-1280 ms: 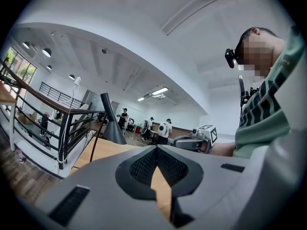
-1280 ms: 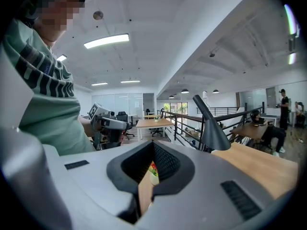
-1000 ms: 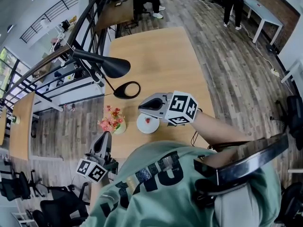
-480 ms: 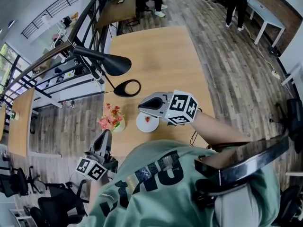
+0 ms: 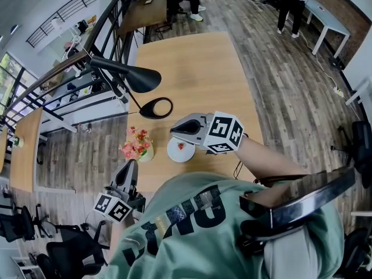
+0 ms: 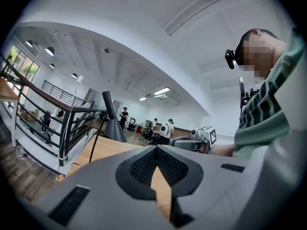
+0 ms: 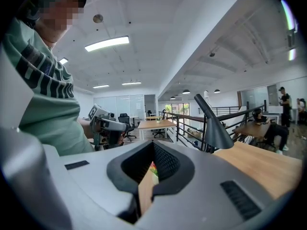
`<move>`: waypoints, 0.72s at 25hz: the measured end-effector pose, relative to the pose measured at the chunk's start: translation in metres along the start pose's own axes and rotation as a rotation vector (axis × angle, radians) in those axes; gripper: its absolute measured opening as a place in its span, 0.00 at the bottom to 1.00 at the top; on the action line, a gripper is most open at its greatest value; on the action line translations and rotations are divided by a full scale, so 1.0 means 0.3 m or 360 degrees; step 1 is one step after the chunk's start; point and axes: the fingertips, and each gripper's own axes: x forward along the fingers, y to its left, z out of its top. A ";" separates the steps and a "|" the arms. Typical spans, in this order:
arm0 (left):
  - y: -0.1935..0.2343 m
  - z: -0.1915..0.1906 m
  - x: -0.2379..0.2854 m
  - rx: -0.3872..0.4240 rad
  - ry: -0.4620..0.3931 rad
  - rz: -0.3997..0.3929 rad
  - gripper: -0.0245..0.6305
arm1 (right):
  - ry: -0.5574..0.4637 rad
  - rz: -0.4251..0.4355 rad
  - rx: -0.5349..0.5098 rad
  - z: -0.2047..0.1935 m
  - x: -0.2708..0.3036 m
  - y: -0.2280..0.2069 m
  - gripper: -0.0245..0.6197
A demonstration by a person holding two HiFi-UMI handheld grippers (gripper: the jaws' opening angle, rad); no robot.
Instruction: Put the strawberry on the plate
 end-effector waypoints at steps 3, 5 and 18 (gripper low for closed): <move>-0.009 0.000 -0.002 0.0001 0.0000 -0.0002 0.04 | 0.0002 -0.0005 -0.0001 0.000 -0.008 0.006 0.05; -0.018 -0.002 0.000 0.0006 0.0001 -0.0007 0.04 | 0.0003 -0.0010 -0.0001 -0.002 -0.017 0.009 0.05; -0.044 -0.008 0.000 0.0009 0.0003 -0.0009 0.04 | 0.0005 -0.0001 -0.0003 -0.008 -0.039 0.018 0.05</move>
